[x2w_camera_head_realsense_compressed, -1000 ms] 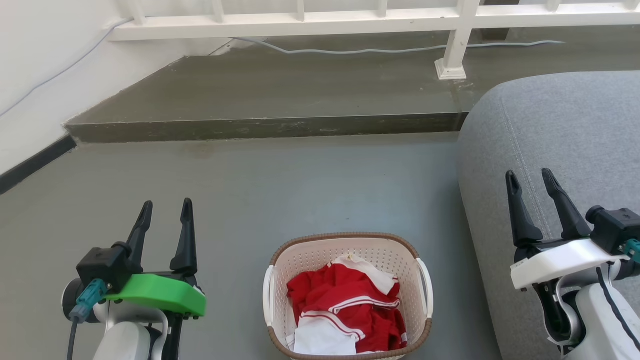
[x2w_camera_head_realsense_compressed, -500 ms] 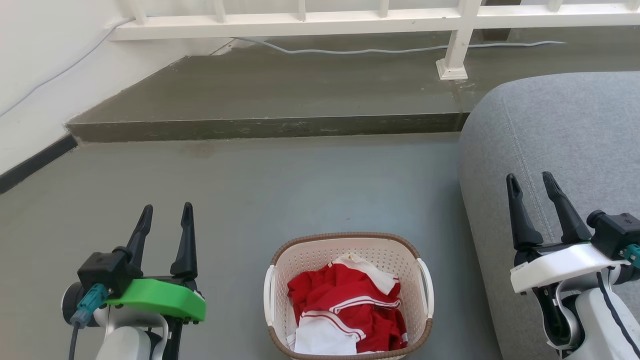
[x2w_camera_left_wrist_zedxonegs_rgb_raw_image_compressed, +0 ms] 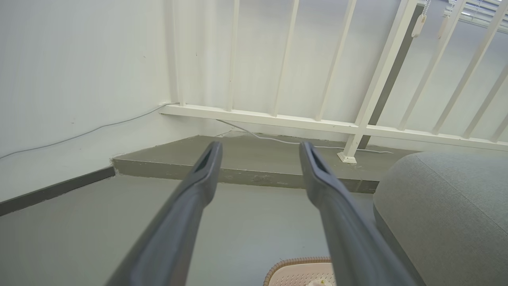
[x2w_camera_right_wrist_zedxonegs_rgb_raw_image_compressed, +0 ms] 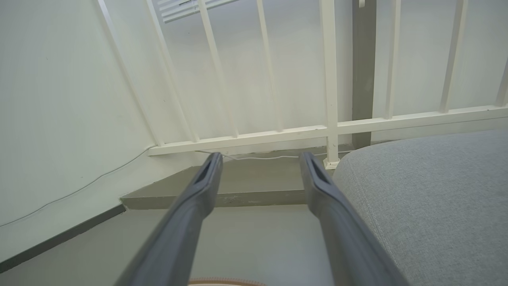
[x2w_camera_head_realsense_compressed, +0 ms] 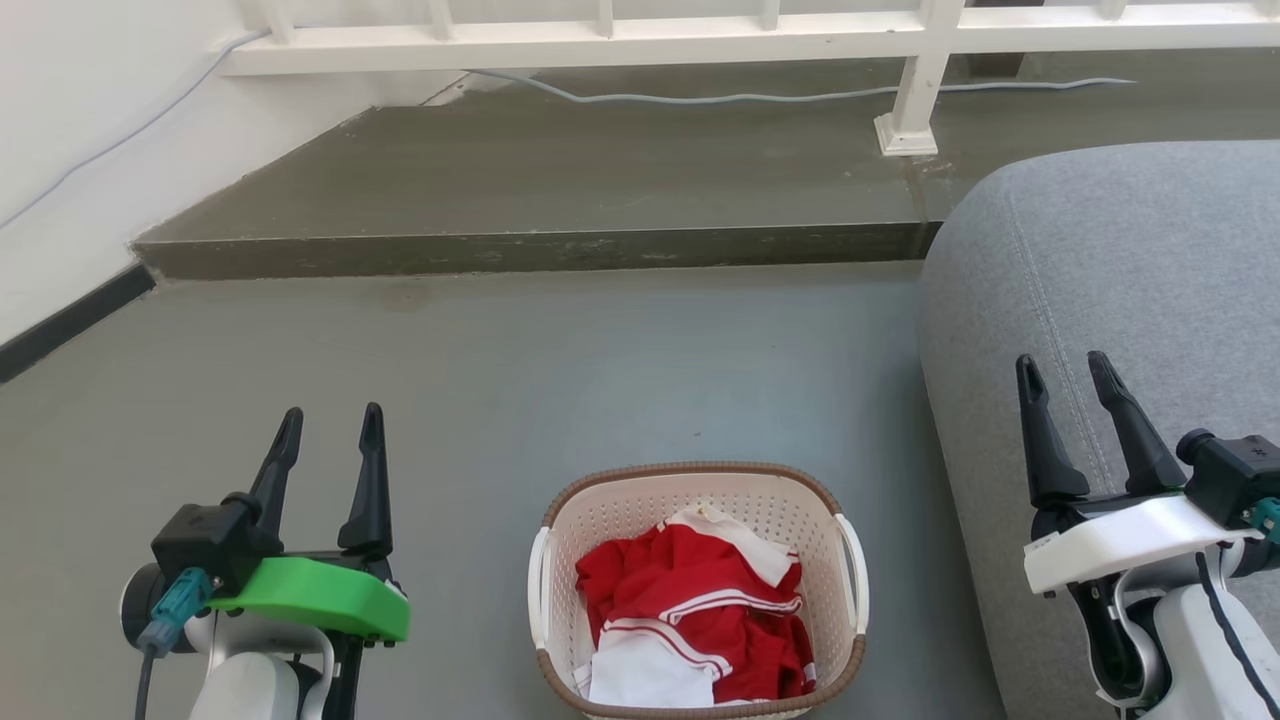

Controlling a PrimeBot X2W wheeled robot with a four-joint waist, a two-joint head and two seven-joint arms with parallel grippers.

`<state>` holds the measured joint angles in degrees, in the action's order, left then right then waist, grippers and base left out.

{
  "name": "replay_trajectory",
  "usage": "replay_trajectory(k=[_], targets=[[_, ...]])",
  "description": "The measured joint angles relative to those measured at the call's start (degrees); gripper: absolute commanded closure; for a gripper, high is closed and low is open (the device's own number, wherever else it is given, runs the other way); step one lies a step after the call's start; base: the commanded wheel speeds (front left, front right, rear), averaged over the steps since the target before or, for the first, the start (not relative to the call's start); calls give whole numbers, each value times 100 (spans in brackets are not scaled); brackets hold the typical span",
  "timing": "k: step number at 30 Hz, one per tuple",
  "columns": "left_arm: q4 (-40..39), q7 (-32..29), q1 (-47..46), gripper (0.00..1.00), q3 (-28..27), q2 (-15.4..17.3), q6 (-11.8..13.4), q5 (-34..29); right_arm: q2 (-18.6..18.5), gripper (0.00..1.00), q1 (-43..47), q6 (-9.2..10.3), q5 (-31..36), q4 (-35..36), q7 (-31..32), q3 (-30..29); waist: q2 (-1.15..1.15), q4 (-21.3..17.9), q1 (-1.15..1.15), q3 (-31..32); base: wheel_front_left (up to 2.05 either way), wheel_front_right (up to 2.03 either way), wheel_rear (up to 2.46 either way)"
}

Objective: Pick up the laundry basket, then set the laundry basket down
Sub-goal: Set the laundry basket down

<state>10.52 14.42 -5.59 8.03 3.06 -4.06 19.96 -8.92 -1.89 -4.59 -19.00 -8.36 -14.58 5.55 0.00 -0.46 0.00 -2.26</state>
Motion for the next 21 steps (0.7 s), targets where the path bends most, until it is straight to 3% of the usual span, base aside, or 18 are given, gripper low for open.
replay_trajectory(k=[5,6,13,21], targets=[[3,0,3,0,-7,-10,-52,-5,34,0,4,-44,48,1,0,-27,0,3,0,-13,0,0,0],[3,0,3,100,-7,-10,-52,-5,34,100,4,-44,48,1,0,-27,0,3,0,-13,0,0,0],[313,-26,183,100,26,-67,-51,41,189,100,214,-40,16,-292,9,19,0,3,0,-14,0,0,0],[370,-202,182,100,-94,-69,-52,520,200,100,209,-40,-503,-331,160,-98,0,6,0,9,0,0,0]])
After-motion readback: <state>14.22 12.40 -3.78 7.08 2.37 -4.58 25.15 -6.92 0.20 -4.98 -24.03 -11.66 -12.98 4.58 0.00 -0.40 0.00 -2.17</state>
